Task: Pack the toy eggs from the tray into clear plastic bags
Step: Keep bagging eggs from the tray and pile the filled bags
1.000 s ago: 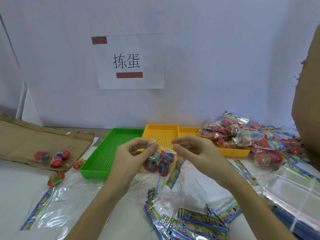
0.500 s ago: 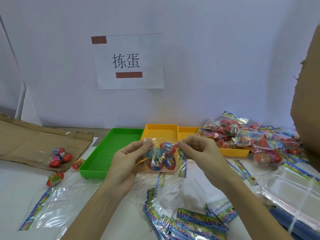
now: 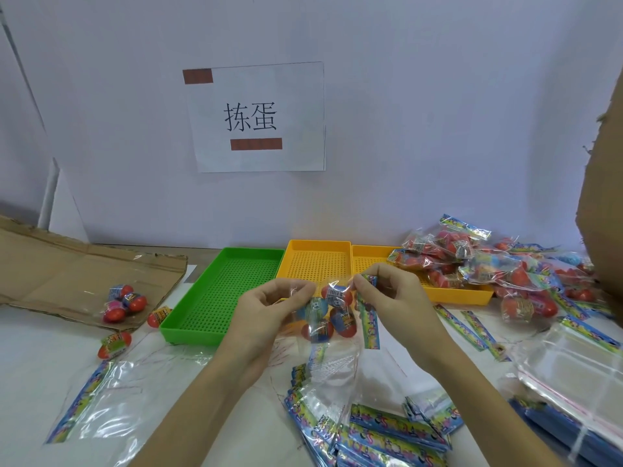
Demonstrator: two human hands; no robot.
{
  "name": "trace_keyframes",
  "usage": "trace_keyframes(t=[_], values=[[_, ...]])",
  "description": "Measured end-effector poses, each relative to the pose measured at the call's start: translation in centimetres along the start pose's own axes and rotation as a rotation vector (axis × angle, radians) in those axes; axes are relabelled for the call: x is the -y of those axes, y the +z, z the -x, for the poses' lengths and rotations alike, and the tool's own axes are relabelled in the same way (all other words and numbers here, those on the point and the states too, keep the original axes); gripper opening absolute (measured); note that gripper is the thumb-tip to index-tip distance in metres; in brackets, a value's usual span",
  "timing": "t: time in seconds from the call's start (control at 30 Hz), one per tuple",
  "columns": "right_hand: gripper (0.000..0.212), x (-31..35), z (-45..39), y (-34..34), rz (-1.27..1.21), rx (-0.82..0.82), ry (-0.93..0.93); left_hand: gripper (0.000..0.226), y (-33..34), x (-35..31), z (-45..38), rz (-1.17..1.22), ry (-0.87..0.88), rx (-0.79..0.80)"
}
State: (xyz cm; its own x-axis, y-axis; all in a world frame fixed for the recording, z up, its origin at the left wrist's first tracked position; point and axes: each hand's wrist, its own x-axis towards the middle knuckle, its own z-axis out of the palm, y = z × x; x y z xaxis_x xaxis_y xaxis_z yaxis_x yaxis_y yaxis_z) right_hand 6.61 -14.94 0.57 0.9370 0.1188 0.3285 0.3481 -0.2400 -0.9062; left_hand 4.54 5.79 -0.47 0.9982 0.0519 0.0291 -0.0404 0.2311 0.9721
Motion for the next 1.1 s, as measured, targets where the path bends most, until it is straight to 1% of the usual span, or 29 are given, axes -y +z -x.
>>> trace_keyframes(t=[0.1,0.2,0.23,0.3,0.33,0.4,0.5,0.63,0.7,0.73,0.8,0.83,0.87,0.9,0.93,0.97,1.0,1.07,1.1], values=[[0.021,-0.3,-0.1,0.0,-0.010,0.029,0.009,0.031,-0.3,-0.4,-0.3,0.078,-0.093,0.022],[0.019,-0.5,-0.2,0.0,0.070,0.055,-0.047,0.030,-0.6,-0.5,-0.4,0.090,-0.187,0.046],[0.018,-0.5,-0.2,-0.1,0.108,0.069,-0.069,0.029,-0.7,-0.4,-0.3,0.047,-0.179,0.043],[0.015,-0.5,-0.2,-0.1,0.176,0.092,-0.109,0.028,-0.7,-0.3,-0.1,-0.079,-0.111,0.033],[0.015,-0.4,-0.2,-0.1,0.204,0.094,-0.122,0.025,-0.7,-0.2,0.0,-0.104,-0.083,0.036],[0.015,-0.5,-0.2,-0.1,0.222,0.090,-0.129,0.022,-0.7,-0.3,0.1,-0.059,-0.070,0.050],[0.015,-0.5,-0.3,-0.5,0.187,0.096,-0.106,0.018,-0.8,-0.6,-0.1,0.041,-0.092,0.039],[0.017,-0.3,-0.3,-0.5,0.136,0.092,-0.064,0.029,-0.8,-0.5,-0.4,0.129,-0.180,0.022],[0.018,-0.2,-0.2,-0.4,0.073,0.082,-0.044,0.024,-0.8,-0.4,-0.7,0.194,-0.198,-0.003],[0.020,-0.2,-0.3,-0.5,0.021,0.097,-0.008,0.021,-0.9,-0.4,-0.9,0.237,-0.197,-0.041],[0.034,-0.3,-0.3,-0.4,-0.103,0.203,0.111,0.018,-1.2,-0.5,-1.1,0.289,-0.188,-0.124],[0.043,-0.2,-0.2,-0.2,-0.180,0.276,0.170,0.019,-1.3,-0.4,-1.2,0.291,-0.167,-0.154],[0.047,-0.2,0.0,0.2,-0.256,0.350,0.208,0.021,-1.2,-0.2,-1.2,0.288,-0.134,-0.171],[0.045,-0.1,0.3,0.6,-0.333,0.407,0.216,0.022,-0.9,0.0,-1.0,0.282,-0.096,-0.184],[0.039,0.0,0.5,1.1,-0.401,0.430,0.210,0.022,-0.6,0.2,-0.8,0.264,-0.051,-0.195],[0.033,0.1,0.6,1.5,-0.442,0.407,0.202,0.023,-0.4,0.5,-0.7,0.220,-0.002,-0.203],[0.028,0.1,0.7,1.8,-0.457,0.350,0.197,0.023,-0.2,0.6,-0.5,0.154,0.047,-0.201],[0.021,0.1,0.5,1.8,-0.407,0.215,0.175,0.023,-0.1,0.1,-0.3,0.041,0.110,-0.170],[0.019,0.1,0.4,1.6,-0.366,0.187,0.161,0.028,-0.2,-0.3,-0.3,0.017,0.119,-0.144]])
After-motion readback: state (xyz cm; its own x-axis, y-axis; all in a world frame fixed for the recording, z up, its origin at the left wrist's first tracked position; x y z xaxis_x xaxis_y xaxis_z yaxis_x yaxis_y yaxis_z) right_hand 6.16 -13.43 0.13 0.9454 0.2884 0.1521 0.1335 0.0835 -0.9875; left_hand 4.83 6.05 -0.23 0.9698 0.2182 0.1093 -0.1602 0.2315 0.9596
